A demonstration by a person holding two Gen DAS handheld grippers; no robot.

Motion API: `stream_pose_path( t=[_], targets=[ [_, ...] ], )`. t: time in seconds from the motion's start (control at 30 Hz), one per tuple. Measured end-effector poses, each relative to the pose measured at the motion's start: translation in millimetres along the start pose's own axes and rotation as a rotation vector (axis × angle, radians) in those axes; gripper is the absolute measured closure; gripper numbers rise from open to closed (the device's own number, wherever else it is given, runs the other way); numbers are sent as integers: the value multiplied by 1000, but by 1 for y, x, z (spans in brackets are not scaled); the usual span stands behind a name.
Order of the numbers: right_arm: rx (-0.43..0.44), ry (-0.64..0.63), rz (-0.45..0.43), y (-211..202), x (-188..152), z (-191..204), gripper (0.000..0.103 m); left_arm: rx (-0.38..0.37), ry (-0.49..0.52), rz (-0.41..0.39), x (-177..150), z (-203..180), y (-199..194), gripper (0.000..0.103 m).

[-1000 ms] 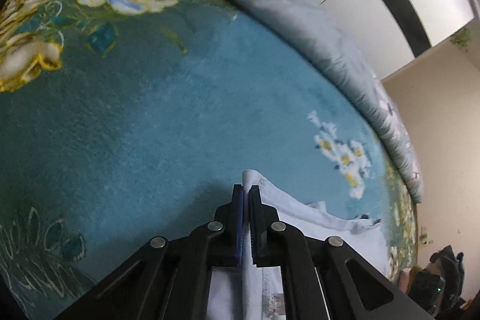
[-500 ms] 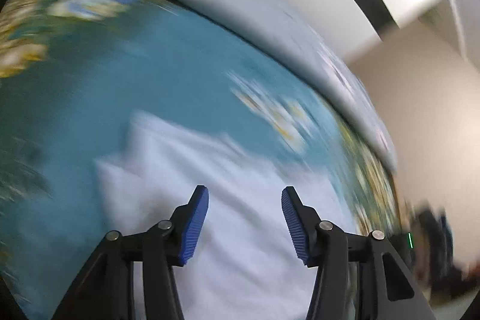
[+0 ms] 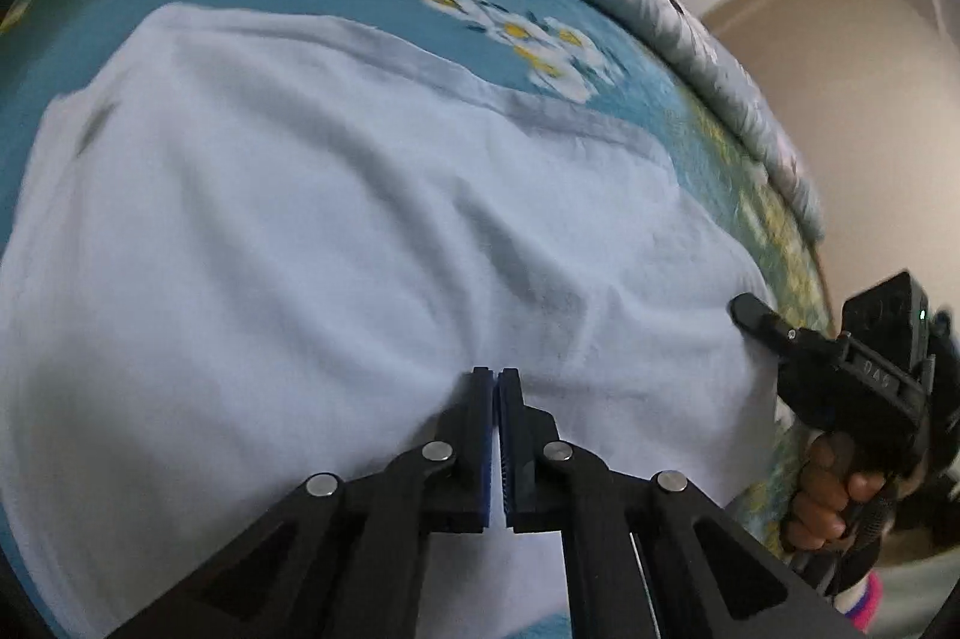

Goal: Fold clothes

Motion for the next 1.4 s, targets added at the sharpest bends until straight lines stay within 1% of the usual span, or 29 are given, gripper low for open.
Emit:
stream_pose_path(
  t=[0.07, 0.13, 0.2, 0.27, 0.33, 0.4, 0.47, 0.5, 0.53, 0.6, 0.63, 0.7, 0.77, 0.8, 0.87, 0.9, 1.0, 1.03, 1.07, 1.1, 1.13, 1.2, 1.23, 1.3, 1.4],
  targets=[
    [-45, -31, 5, -3, 4, 15, 95, 29, 22, -88, -6, 4, -26, 98],
    [-89, -69, 15, -5, 7, 31, 95, 28, 16, -157, -13, 17, -53, 98],
    [-122, -115, 22, -6, 10, 51, 95, -12, -31, -238, -21, 43, -87, 98],
    [-155, -178, 27, -5, 13, 81, 96, -20, -75, -323, -29, 70, -119, 97],
    [-186, -243, 36, 1, 13, 111, 97, -28, -125, -379, -36, 99, -148, 96],
    [-214, -307, 51, 14, 10, 145, 97, -41, -183, -417, -41, 126, -170, 95],
    [-222, -361, 68, 31, 5, 179, 97, -62, -223, -447, -46, 148, -185, 93],
    [-208, -384, 75, 40, 3, 195, 98, -73, -237, -459, -49, 157, -191, 92],
    [-186, -407, 85, 52, -1, 211, 100, -79, -250, -468, -52, 164, -197, 90],
    [-157, -454, 114, 79, -10, 244, 101, -89, -275, -483, -57, 178, -205, 86],
    [-172, -482, 137, 97, -17, 257, 101, -91, -287, -486, -58, 183, -207, 83],
    [-206, -510, 188, 131, -32, 270, 101, -94, -307, -481, -64, 196, -214, 81],
    [-185, -493, 218, 149, -42, 271, 101, -99, -313, -477, -70, 203, -218, 79],
    [-183, -489, 218, 151, -45, 270, 101, -101, -311, -474, -72, 204, -218, 78],
    [-200, -487, 211, 150, -47, 266, 101, -102, -302, -468, -73, 205, -218, 72],
    [-224, -489, 205, 147, -46, 261, 101, -108, -300, -464, -73, 205, -216, 70],
    [-349, -497, 182, 138, -38, 242, 101, -137, -296, -449, -69, 199, -207, 67],
    [-389, -491, 194, 139, -38, 232, 96, -146, -290, -444, -67, 195, -204, 66],
    [-430, -486, 206, 140, -38, 223, 89, -151, -279, -441, -67, 191, -201, 62],
    [-461, -478, 218, 141, -38, 214, 69, -151, -268, -441, -67, 186, -198, 59],
    [-476, -465, 233, 145, -38, 208, 57, -146, -257, -444, -67, 183, -197, 54],
    [-499, -442, 255, 155, -41, 196, 57, -131, -240, -453, -67, 176, -194, 46],
    [-511, -437, 257, 160, -42, 194, 57, -123, -244, -458, -67, 175, -193, 43],
    [-549, -433, 258, 171, -46, 190, 57, -115, -260, -473, -65, 171, -191, 42],
    [-623, -460, 255, 183, -49, 187, 57, -96, -269, -487, -62, 164, -184, 39]
  ],
)
Point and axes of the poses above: each gripper's, at about its wrist camera, not at the fingertips, and y roughly the way its jaws point, z to its left, x to its top, the point moved 4 cm from there along y, roughly the way its jaws point
